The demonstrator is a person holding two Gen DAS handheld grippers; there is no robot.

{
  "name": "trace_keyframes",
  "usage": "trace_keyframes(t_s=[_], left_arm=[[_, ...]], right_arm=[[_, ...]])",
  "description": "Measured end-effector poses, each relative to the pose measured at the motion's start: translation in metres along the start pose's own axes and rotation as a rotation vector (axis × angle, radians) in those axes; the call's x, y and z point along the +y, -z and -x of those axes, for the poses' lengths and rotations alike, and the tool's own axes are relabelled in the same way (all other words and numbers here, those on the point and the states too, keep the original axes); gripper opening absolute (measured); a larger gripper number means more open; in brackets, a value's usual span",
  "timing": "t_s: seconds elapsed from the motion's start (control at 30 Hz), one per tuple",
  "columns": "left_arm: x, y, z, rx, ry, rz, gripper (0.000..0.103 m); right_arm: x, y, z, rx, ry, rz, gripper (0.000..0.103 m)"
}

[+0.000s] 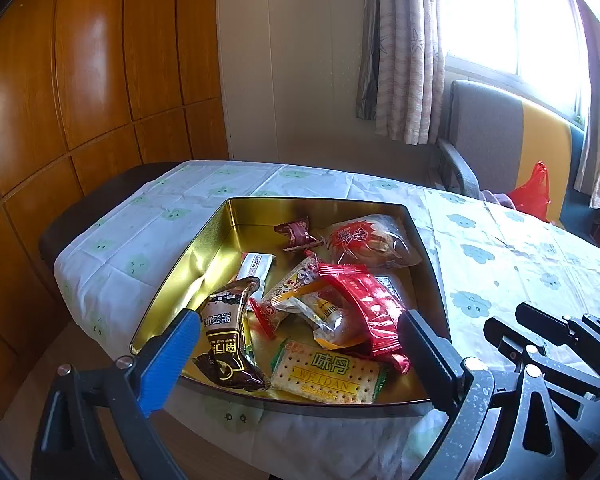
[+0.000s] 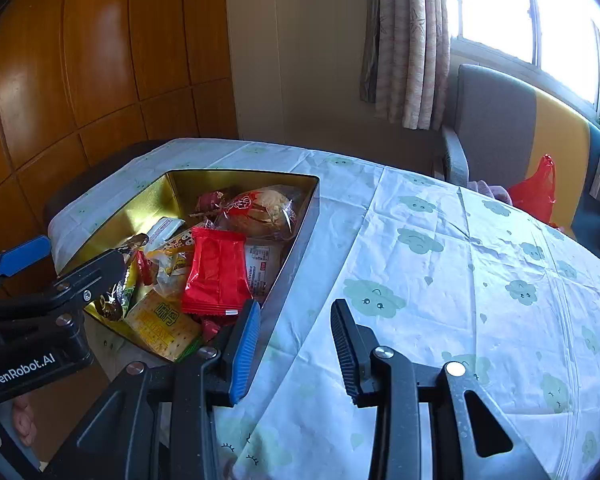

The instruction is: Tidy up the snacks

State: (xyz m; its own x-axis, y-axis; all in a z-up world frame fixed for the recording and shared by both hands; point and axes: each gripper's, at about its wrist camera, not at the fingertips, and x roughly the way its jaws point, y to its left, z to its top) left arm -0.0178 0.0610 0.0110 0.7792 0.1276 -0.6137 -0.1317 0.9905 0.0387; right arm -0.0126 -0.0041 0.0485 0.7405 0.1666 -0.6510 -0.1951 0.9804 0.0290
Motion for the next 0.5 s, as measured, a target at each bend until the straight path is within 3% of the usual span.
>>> trace_keyframes(t_s=[0.5], left_arm=[[0.0005, -0.0001, 0.0000, 0.000, 0.001, 0.001, 0.102]], right_arm=[[0.0015, 0.0016, -0.0007, 0.002, -0.002, 0.004, 0.037]])
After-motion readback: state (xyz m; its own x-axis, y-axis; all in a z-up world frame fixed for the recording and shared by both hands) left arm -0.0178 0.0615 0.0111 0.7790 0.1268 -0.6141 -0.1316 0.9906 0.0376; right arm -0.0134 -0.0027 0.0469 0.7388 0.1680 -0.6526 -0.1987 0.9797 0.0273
